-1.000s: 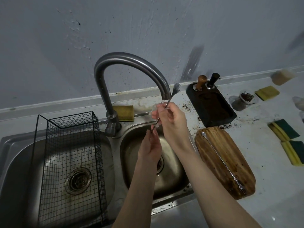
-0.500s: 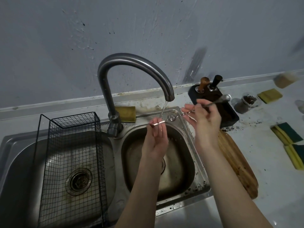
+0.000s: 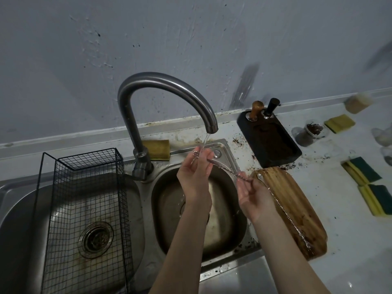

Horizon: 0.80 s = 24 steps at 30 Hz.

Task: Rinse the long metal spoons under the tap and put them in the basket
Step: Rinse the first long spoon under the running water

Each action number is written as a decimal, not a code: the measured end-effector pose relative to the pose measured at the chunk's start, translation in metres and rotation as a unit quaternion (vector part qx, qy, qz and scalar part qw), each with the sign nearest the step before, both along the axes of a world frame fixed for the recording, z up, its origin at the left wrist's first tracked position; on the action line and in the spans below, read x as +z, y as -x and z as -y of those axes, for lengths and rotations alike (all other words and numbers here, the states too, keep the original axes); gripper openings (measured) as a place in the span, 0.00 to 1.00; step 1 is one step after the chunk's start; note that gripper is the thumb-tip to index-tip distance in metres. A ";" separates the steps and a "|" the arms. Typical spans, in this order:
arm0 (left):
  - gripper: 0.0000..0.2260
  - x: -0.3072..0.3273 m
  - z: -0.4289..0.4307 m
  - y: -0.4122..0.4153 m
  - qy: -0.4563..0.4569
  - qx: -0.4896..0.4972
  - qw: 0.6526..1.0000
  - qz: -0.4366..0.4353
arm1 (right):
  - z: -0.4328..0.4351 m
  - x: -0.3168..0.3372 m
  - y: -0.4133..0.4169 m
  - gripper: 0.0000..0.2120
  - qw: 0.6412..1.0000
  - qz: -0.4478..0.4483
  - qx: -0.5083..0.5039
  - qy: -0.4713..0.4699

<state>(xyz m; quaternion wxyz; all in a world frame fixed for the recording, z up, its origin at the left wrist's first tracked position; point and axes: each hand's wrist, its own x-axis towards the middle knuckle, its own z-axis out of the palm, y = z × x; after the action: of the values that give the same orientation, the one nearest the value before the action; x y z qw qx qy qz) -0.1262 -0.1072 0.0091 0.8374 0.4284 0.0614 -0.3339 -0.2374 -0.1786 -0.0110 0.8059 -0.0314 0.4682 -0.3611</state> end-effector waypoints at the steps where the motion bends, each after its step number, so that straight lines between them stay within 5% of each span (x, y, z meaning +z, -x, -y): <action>1: 0.06 0.001 0.000 0.001 -0.016 0.003 0.999 0.028 | -0.005 -0.004 0.000 0.13 1.000 0.013 0.000 -0.027; 8: 0.08 0.007 0.003 0.003 -0.052 0.019 0.986 0.158 | -0.035 -0.026 -0.007 0.13 0.992 0.028 0.043 -0.118; 24: 0.07 0.013 0.008 -0.015 -0.065 0.017 0.966 0.250 | -0.061 -0.049 -0.003 0.14 0.977 -0.054 0.116 -0.172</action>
<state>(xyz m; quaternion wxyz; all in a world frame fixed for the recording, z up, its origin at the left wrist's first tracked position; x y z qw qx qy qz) -0.1110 -0.1151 0.0219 0.8020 0.5509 -0.1210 -0.1968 -0.2342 -0.1179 -0.0602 0.8094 0.0343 0.5589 -0.1771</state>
